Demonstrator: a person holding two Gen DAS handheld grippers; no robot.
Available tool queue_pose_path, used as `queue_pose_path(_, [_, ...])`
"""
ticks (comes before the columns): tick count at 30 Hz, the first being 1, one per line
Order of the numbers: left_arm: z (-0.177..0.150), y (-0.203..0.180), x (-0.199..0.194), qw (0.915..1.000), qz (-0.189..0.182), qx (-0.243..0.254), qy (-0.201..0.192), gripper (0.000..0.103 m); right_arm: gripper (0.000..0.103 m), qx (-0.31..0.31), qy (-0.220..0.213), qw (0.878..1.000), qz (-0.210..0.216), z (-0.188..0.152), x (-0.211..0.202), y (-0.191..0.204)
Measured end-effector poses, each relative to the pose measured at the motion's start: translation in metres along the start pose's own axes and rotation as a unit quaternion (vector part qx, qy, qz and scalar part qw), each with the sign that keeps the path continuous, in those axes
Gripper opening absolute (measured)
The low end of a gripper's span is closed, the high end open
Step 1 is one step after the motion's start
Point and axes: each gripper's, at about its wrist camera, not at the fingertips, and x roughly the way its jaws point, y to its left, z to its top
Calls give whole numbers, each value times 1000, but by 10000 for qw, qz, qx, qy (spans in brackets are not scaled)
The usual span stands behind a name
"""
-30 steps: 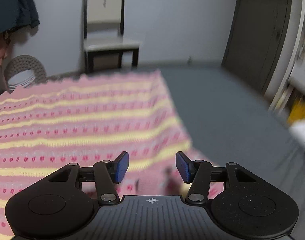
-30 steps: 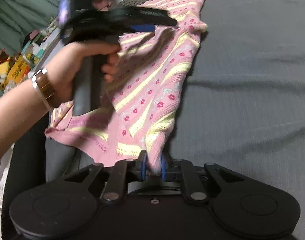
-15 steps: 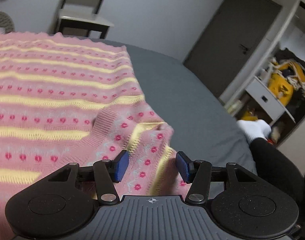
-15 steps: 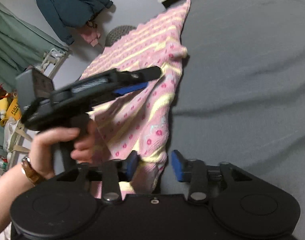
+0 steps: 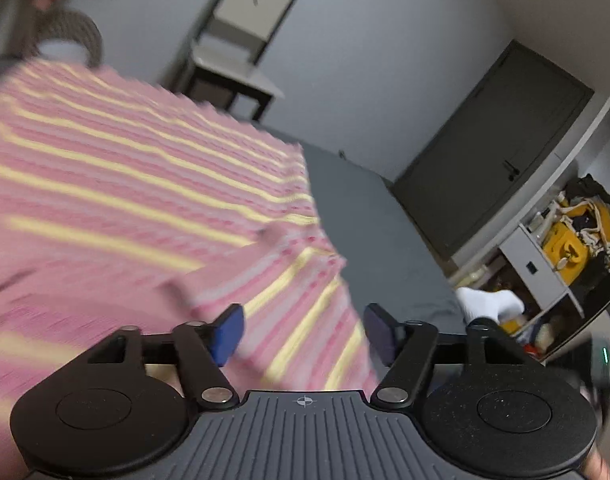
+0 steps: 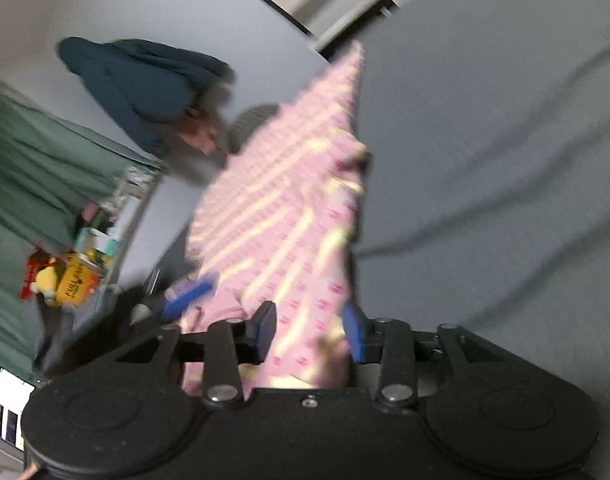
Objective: Fold clothes
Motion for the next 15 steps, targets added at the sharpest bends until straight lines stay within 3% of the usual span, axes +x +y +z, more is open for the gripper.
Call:
queue_pose_path(2, [-17,10,-39,9995,193,153,-195,72,53,-226,-129,9996,50,-5,1,11])
queue_pose_path(6, [-43,20,-105,9951,670,453,-560,72,58,-630,-263,9977,42,-17,-1,38])
queue_pose_path(8, [-46,21,-130,9921,955,517,-621,72,68,-716,-308,9970,-43,-22,-6,54])
queue_pose_path(11, [-40,31,-169,9794,1674,-41,-1130,72,72,-977,-354,9942,-288,-30,-17,83])
queue_pose_path(15, [-26,41,-216,9627,1710,-1326,-1625,74,80,-1110,-624,9890,-751,-35,-36,136])
